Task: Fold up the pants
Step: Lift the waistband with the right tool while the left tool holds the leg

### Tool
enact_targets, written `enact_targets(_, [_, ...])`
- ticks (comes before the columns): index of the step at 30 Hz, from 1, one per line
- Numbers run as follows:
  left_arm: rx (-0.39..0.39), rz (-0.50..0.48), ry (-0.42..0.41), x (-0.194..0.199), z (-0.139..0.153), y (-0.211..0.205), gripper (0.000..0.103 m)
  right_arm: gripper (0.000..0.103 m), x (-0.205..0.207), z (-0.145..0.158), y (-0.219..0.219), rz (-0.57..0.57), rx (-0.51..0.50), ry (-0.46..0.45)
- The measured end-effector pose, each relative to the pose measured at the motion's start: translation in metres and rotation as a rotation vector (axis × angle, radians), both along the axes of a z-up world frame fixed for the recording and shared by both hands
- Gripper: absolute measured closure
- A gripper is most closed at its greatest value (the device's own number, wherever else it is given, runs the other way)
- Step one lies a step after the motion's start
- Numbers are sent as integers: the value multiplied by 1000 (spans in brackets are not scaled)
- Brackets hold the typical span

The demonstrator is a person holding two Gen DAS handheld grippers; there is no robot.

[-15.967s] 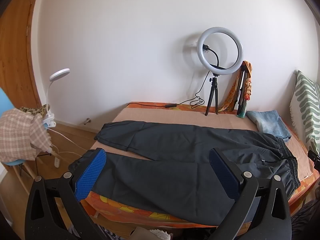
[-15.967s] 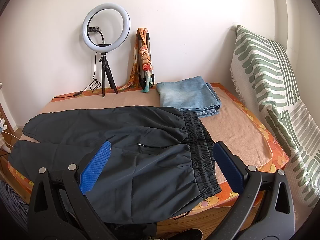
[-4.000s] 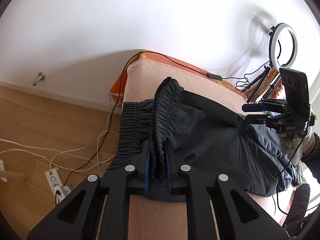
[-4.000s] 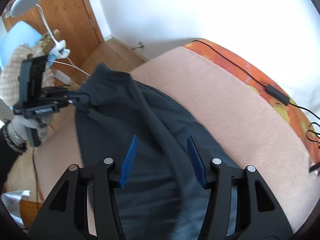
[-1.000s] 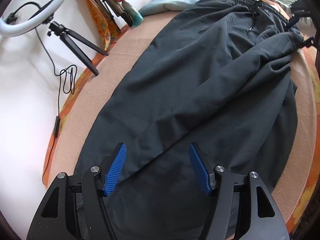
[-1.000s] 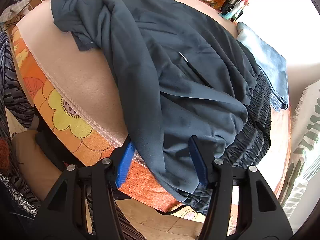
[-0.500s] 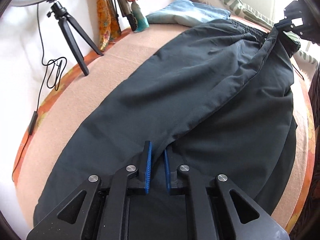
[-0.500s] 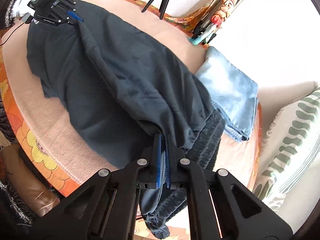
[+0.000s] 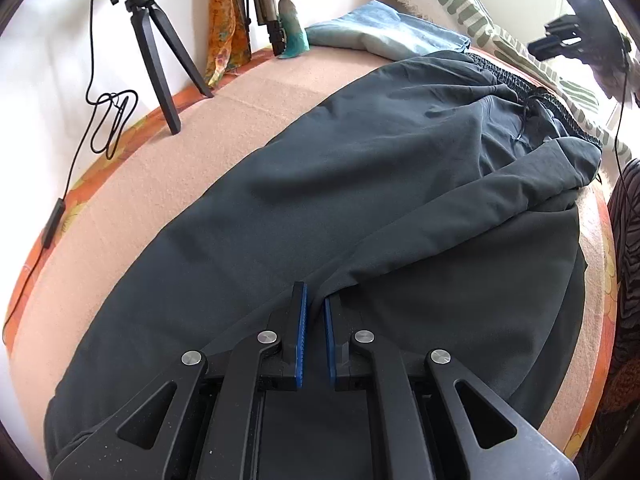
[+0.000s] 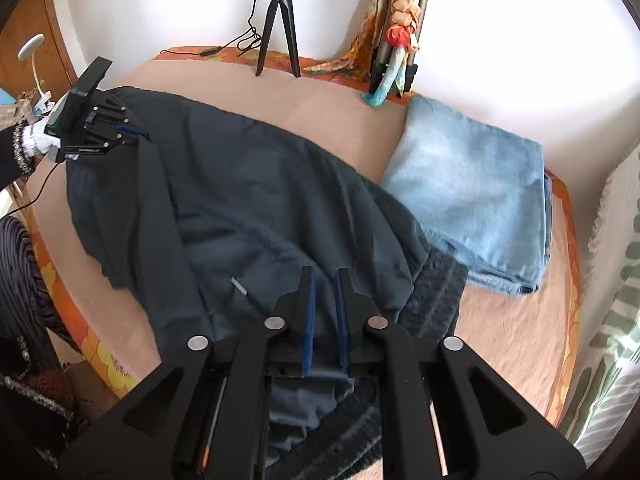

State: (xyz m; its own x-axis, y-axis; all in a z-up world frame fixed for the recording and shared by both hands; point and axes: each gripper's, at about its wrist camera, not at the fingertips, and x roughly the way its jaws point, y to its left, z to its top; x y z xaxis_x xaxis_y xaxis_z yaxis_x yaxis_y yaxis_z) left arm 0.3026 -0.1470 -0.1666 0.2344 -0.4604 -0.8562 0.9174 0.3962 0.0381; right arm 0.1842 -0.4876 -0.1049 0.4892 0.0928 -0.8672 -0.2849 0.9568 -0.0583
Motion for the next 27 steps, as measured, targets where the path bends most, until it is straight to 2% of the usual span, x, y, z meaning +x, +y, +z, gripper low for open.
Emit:
enact_targets(1, [4,0,-5,-1,-1,0,96,81,-12,-3,-6,-10,9,13])
enact_targets(3, [7,5,-5,-1,-3,-1,96,65,-39,-12,-18,-44,19,35])
enact_targets(5, [4,17,0,0,-4,-2,96,56,-69,-19,-33,-101,18,54])
enact_targets(8, [5,30,-5,-2,-5,-2,96,52,-112,-29,-53,-185,92,91])
enact_targets(11, [4,41,-2,-2,-4,-2,96,48,-142,-50,-80,-354,243,152])
enact_targets(13, [6,47,-1,-3,-4,-1,96,48,-153,-64,-91,-422,347,191])
enact_targets(15, [6,50,-3,-4,-4,-2,96,47,-159,-74,-95,-447,422,207])
enact_targets(19, [0,59,-11,-8,-2,-2,96,48,-155,-83,-93,-427,524,221])
enact_targets(20, [-3,60,-13,-9,-1,-1,96,52,-154,-85,-91,-424,526,226])
enact_targets(21, [-5,61,-18,-10,-1,-1,96,65,-153,-87,-90,-420,533,227])
enact_targets(23, [-13,64,-27,-11,1,-1,96,85,-151,-88,-88,-418,554,222])
enact_targets(25, [-22,66,-30,-11,3,0,97,91,-150,-84,-93,-445,611,201])
enact_targets(27, [-30,68,-39,-10,6,1,97,93,-148,-74,-101,-485,669,162])
